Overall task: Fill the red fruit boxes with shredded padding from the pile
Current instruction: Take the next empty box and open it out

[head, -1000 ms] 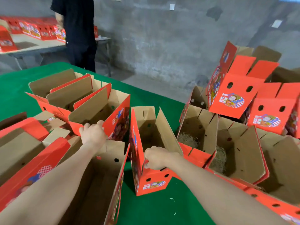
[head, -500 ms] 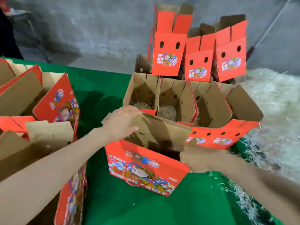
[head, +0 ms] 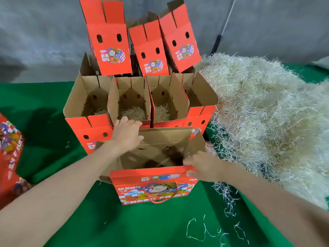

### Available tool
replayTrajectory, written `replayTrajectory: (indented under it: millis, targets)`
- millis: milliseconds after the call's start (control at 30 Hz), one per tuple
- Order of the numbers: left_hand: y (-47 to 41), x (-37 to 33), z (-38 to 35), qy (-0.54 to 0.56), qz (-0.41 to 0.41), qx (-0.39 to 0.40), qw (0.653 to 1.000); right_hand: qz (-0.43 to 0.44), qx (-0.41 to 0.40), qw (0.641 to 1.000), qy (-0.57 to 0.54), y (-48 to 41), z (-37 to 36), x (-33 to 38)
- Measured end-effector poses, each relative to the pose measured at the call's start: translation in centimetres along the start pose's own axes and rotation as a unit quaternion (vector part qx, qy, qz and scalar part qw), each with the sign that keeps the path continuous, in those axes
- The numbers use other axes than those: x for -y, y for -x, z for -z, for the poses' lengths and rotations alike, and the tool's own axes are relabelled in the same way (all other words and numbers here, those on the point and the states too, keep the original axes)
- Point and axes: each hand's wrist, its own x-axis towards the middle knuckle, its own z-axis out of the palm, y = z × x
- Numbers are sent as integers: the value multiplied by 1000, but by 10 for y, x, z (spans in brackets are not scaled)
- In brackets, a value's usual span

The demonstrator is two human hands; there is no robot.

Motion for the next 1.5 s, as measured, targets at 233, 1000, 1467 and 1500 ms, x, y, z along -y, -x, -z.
replayTrajectory:
  millis: [233, 1000, 1467, 1500]
  targets:
    - [7, -52, -6, 127, -14, 30, 991, 49, 42, 998, 20, 50, 19, -43]
    - [26, -175, -11, 64, 12, 66, 996, -64, -153, 983, -80, 98, -56, -126]
    - [-18, -339, 11, 447, -55, 86, 889, -209, -255, 942, -57, 164, -13, -217]
    - [-21, -351, 12, 456, -58, 107, 882, -249, -243, 937, -15, 175, -11, -236]
